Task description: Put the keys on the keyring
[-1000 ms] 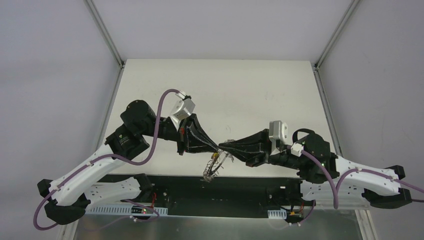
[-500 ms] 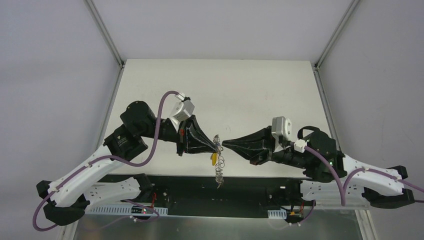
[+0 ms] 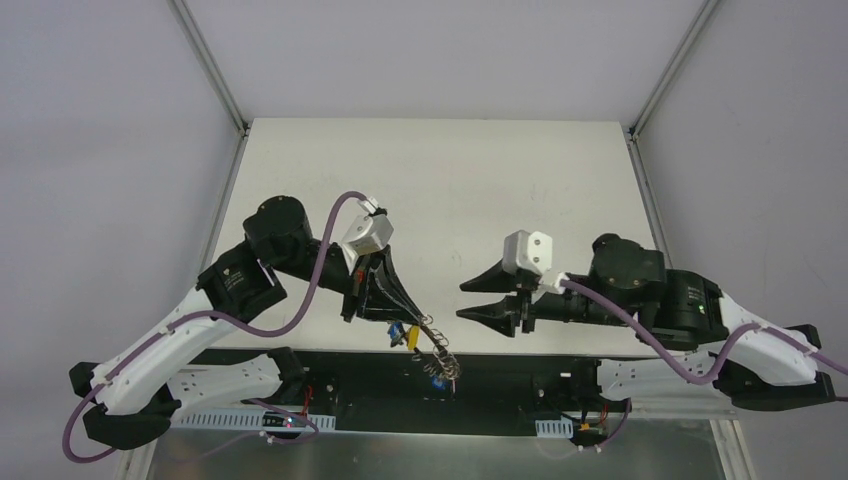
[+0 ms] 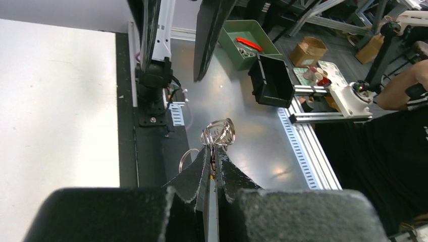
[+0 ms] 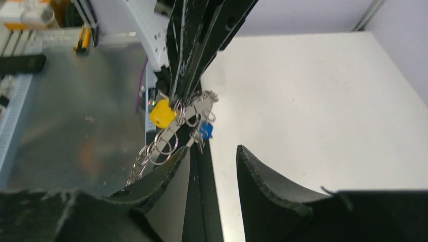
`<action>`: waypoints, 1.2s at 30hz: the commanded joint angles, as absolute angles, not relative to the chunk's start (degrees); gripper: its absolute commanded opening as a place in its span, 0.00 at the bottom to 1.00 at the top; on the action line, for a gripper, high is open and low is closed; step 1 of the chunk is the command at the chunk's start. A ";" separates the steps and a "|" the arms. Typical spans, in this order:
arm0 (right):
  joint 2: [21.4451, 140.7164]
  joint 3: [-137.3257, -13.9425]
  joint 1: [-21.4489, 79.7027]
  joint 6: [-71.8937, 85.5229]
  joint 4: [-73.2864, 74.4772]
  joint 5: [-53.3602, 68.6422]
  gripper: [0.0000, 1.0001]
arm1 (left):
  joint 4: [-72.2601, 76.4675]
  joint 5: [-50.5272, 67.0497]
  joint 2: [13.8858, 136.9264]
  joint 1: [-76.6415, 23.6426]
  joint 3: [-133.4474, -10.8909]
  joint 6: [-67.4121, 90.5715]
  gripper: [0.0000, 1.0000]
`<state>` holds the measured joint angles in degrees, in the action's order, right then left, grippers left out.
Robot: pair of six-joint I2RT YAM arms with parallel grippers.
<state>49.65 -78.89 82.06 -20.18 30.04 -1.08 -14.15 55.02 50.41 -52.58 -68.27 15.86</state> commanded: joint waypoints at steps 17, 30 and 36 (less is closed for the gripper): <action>57.90 -84.62 82.18 -18.65 37.62 13.19 0.42 | -19.37 63.03 54.00 -53.10 -71.37 14.66 0.00; 59.84 -84.37 81.73 -14.75 33.93 10.31 0.38 | -20.04 63.56 55.61 -53.12 -71.94 13.60 0.00; 60.58 -84.20 81.40 -14.33 34.13 10.02 0.36 | -20.34 63.07 55.69 -53.15 -72.07 13.37 0.00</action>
<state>60.10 -82.39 81.82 -15.64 36.23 10.85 -22.24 61.30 55.90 -52.58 -68.99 14.57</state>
